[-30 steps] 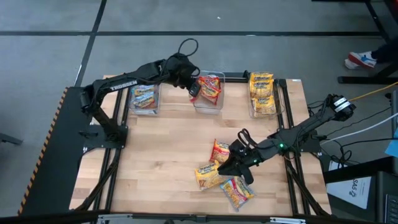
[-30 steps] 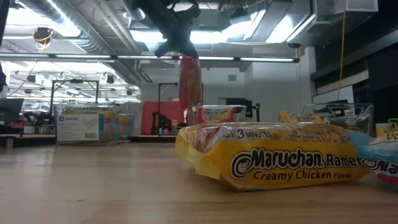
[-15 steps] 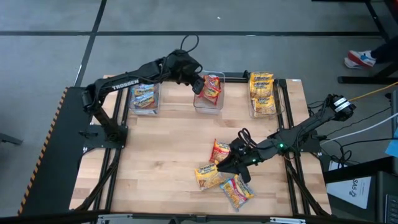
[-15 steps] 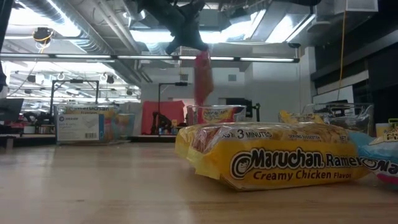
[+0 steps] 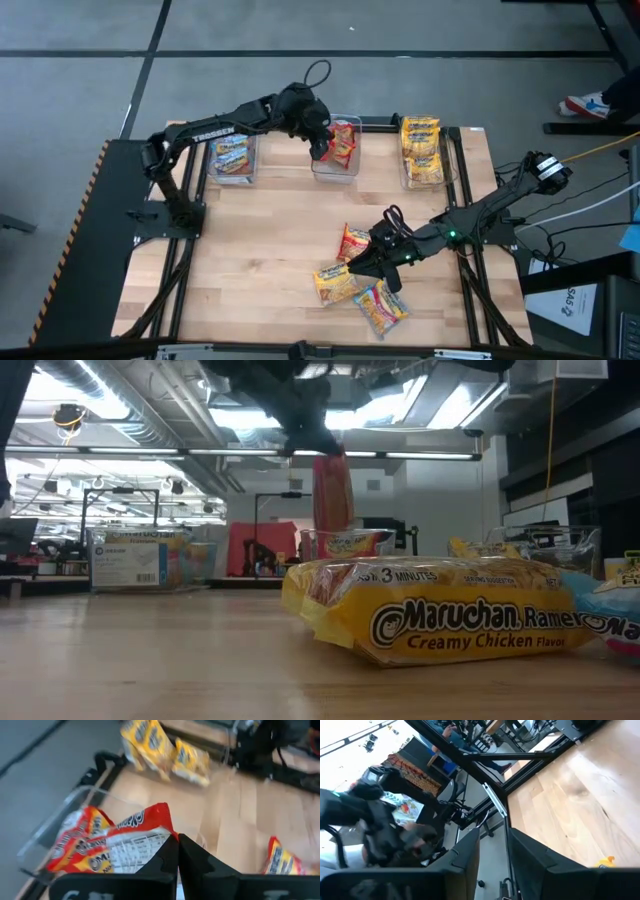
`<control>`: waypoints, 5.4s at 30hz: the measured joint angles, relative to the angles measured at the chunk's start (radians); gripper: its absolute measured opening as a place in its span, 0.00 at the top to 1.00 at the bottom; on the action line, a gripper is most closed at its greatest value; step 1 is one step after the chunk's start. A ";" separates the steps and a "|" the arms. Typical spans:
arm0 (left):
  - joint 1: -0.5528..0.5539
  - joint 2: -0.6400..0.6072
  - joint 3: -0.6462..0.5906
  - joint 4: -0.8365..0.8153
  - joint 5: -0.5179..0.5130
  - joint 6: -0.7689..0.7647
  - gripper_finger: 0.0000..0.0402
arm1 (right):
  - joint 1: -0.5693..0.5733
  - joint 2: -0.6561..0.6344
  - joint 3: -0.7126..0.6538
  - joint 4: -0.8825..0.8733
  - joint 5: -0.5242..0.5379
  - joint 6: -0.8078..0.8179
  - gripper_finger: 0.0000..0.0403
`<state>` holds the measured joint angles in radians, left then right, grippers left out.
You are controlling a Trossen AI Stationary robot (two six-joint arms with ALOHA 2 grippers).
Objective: Sort Maruchan noodles
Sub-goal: Put the red noodle pack in the middle transparent basket
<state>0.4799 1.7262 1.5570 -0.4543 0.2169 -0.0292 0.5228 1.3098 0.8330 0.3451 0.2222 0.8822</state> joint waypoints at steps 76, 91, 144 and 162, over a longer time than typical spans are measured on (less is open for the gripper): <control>0.153 0.290 0.083 0.033 0.098 0.345 1.00 | -0.026 0.000 0.000 0.005 0.039 0.035 0.73; 0.170 0.274 0.082 0.002 0.007 0.117 0.88 | -0.026 0.000 0.000 -0.004 0.032 0.030 0.73; -0.037 0.361 0.083 -0.261 -0.067 0.134 1.00 | -0.026 0.000 0.000 -0.003 -0.037 0.031 0.73; -0.021 0.363 0.321 -0.177 -0.125 0.092 1.00 | -0.026 0.000 0.000 -0.004 -0.037 0.032 0.73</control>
<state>0.4587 2.0892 1.8782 -0.6313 0.0920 0.0624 0.4969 1.3102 0.8330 0.3416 0.1856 0.9146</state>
